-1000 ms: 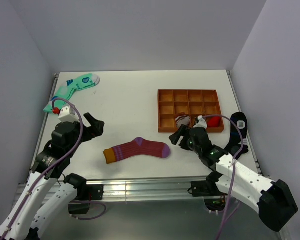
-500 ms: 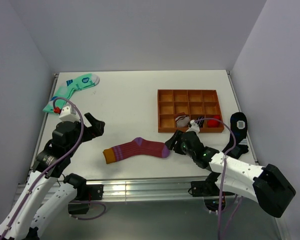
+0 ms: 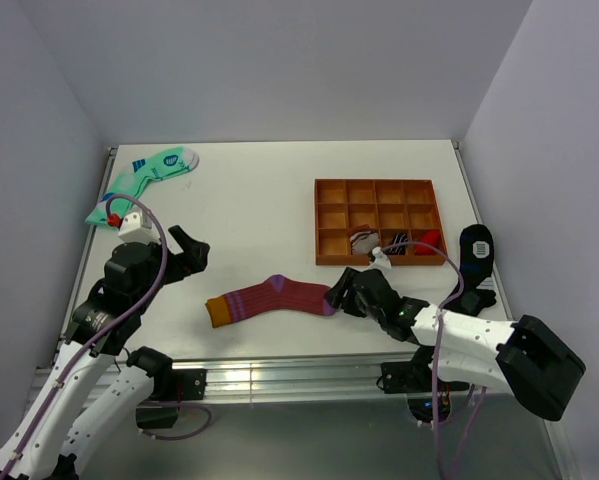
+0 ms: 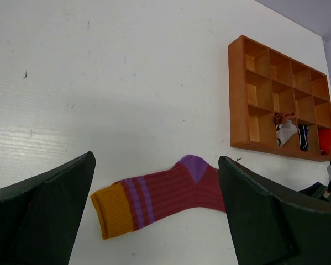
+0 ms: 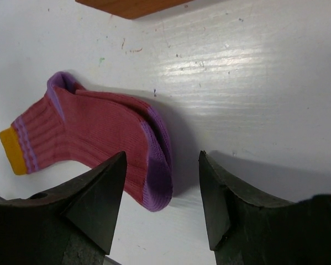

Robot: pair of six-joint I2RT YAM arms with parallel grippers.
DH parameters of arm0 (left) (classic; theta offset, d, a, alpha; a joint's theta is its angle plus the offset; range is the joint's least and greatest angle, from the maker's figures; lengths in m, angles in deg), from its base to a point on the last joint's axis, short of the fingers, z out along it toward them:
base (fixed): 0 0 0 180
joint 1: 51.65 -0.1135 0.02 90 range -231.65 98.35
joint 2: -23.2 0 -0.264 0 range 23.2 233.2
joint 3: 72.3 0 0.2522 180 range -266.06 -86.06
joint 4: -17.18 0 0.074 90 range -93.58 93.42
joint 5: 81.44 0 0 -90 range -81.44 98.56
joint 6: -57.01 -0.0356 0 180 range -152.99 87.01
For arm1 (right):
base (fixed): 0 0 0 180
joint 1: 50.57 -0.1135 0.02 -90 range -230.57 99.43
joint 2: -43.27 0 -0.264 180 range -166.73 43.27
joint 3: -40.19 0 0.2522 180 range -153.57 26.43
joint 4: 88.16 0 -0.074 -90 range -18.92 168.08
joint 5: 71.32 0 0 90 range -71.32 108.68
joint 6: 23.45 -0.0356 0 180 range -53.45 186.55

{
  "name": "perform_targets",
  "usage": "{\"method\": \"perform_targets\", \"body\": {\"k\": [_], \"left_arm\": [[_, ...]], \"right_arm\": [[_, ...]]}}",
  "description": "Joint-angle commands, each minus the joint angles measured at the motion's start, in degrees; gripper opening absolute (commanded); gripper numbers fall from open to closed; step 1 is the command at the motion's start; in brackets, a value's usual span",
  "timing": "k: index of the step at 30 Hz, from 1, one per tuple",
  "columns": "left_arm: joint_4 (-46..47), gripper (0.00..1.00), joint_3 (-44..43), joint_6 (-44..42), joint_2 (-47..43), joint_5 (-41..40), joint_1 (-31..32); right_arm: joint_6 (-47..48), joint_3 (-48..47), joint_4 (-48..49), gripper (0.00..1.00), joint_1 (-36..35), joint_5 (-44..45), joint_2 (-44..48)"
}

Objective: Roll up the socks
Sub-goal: Fold the sock at the center of the board.

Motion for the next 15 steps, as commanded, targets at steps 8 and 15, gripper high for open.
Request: {"method": "perform_targets", "body": {"k": [8, 15], "left_arm": [[1.7, 0.99, -1.0, -1.2, 0.3, -0.1, 0.0], [1.9, 0.99, -0.9, -1.3, 0.9, 0.1, 0.0]], "right_arm": [[-2.6, -0.4, 4.6, 0.57, -3.5, 3.7, -4.6], [-3.6, 0.8, 8.7, 0.5, -3.9, 3.8, -7.0]]}}
